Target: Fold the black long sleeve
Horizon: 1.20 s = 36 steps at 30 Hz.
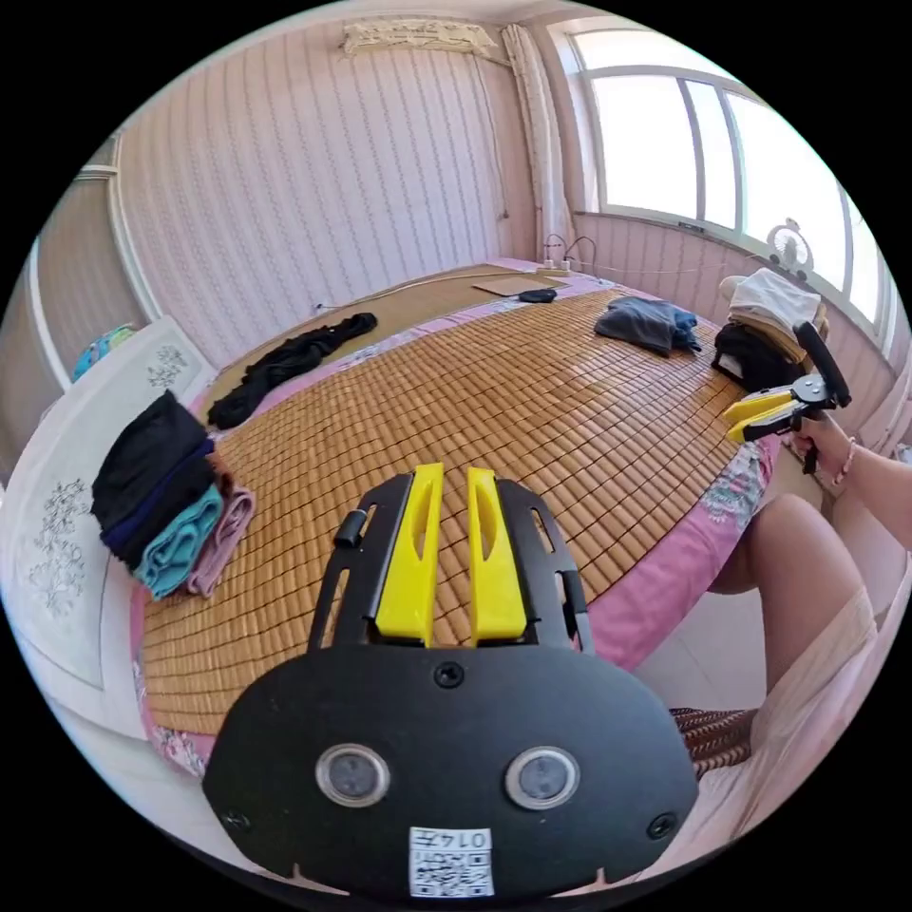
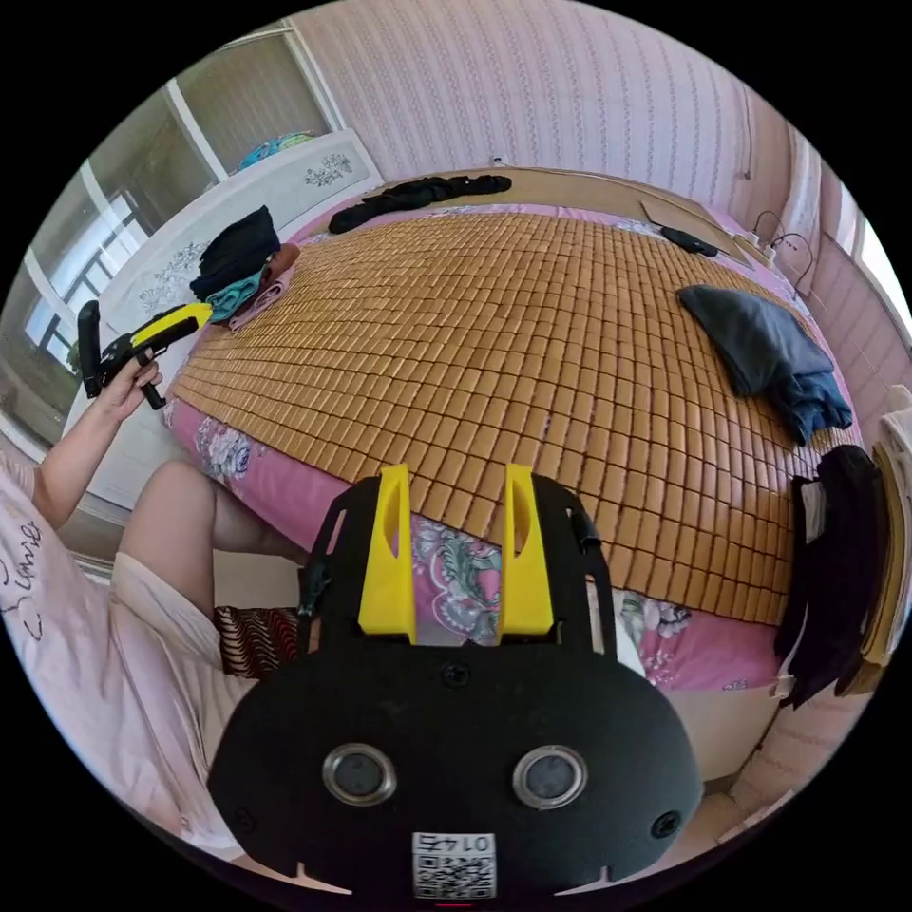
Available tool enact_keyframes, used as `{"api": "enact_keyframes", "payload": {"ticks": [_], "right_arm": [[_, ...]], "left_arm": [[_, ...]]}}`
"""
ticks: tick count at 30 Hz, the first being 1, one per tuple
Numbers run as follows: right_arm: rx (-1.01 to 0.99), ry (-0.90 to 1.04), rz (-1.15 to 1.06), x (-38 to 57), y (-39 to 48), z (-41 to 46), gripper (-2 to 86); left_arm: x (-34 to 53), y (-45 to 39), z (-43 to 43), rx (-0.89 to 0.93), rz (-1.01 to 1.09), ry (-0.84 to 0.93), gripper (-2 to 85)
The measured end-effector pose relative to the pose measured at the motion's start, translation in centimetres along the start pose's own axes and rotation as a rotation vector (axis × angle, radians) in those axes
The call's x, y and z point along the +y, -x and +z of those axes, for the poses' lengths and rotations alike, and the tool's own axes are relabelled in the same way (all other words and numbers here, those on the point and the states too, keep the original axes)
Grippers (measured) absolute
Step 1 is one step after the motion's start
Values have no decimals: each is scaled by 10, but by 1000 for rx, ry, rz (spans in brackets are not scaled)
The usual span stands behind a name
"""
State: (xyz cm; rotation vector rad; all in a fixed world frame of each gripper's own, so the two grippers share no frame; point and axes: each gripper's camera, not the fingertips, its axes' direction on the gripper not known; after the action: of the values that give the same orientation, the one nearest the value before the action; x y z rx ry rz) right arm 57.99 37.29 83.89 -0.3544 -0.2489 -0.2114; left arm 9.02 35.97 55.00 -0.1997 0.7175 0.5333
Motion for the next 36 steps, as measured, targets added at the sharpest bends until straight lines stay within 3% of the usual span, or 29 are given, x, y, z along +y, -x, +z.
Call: {"api": "enact_keyframes", "payload": {"ticks": [8,14,17,22,26,30,33,36], "right_arm": [[-186,42,-446,-71,237,79,182],[-182,-28,-696,-176,373,104,200],[-198,-91,-760,-240,424,117,197],[-121,-203,-755,-344,489,156,174],[-21,-128,-588,-435,525,222,160],[-48,-200,-443,-482,541,263,165],[-90,-144,-418,-499,558,295,115],[-33,-222,-488,-488,577,285,5]], "left_arm": [[165,124,-120,-235,-268,31,9],[205,238,-155,-286,-460,-35,40],[193,291,-159,-331,-456,-68,53],[163,379,-141,-321,-517,-133,80],[129,446,-92,-403,-535,-32,97],[109,489,-53,-349,-583,23,119],[99,506,-14,-344,-535,206,91],[85,507,-16,-363,-453,225,22]]}}
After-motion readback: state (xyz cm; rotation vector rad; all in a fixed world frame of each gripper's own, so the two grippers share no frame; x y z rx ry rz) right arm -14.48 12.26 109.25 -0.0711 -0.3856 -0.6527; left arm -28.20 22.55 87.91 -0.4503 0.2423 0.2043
